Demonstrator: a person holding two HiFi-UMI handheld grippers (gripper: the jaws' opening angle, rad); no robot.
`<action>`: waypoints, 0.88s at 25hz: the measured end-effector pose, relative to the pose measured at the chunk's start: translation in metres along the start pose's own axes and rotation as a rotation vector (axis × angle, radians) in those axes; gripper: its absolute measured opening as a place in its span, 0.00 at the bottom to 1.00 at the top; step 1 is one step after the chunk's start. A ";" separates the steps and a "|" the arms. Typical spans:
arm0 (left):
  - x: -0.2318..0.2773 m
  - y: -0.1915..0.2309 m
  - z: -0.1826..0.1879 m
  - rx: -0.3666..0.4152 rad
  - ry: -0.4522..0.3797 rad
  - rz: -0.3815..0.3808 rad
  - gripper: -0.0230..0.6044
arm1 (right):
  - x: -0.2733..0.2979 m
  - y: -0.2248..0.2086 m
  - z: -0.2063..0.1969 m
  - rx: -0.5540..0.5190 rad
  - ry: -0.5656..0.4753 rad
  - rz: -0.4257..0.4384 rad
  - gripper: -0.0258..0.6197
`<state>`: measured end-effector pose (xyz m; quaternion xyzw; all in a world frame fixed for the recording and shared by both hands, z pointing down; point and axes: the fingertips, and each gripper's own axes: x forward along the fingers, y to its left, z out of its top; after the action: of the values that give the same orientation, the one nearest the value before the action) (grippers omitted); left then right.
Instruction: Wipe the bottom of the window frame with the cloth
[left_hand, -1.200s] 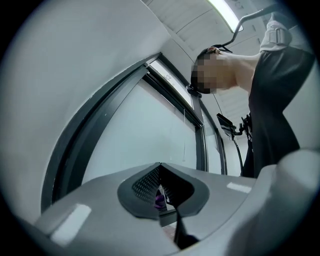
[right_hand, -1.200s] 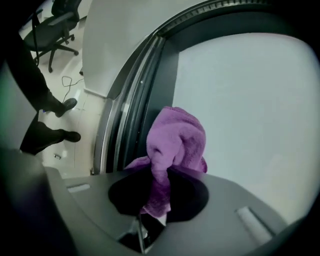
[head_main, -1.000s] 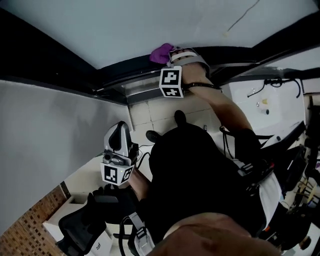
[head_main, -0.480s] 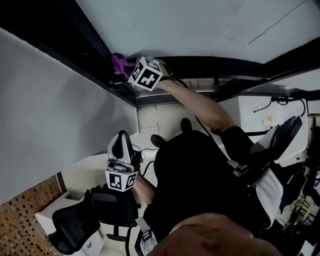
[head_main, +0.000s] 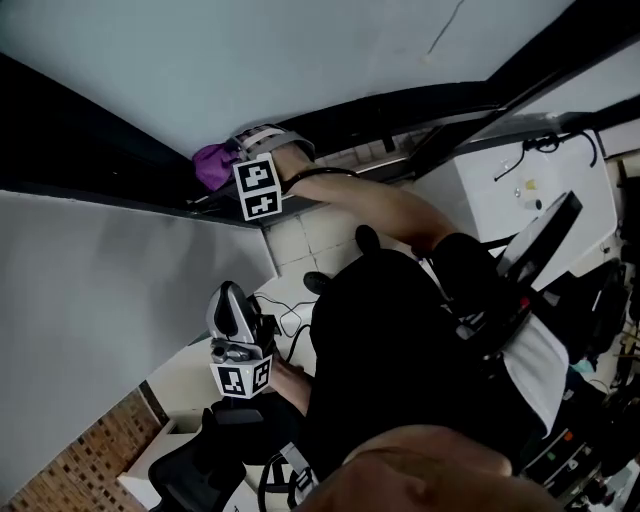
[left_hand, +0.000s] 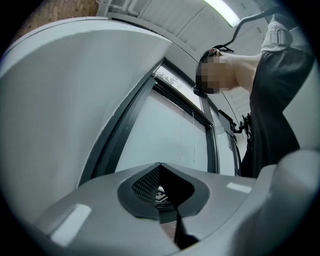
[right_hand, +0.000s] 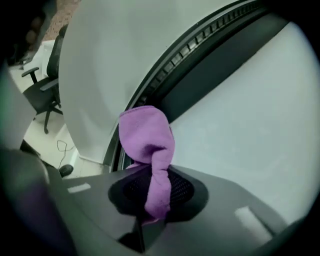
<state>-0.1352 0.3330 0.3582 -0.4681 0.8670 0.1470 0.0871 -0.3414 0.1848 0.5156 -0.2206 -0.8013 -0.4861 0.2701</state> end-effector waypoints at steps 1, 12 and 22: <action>0.005 -0.003 0.000 0.000 0.002 -0.016 0.04 | -0.007 -0.003 -0.017 -0.024 0.037 -0.017 0.13; 0.048 -0.048 -0.020 -0.028 0.031 -0.150 0.04 | -0.084 -0.019 -0.193 -0.354 0.517 -0.053 0.13; 0.043 -0.043 -0.027 -0.031 0.032 -0.110 0.04 | -0.155 -0.038 -0.161 0.057 0.158 0.200 0.14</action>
<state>-0.1231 0.2680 0.3641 -0.5187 0.8389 0.1478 0.0736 -0.2125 0.0094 0.4520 -0.2527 -0.7651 -0.4495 0.3857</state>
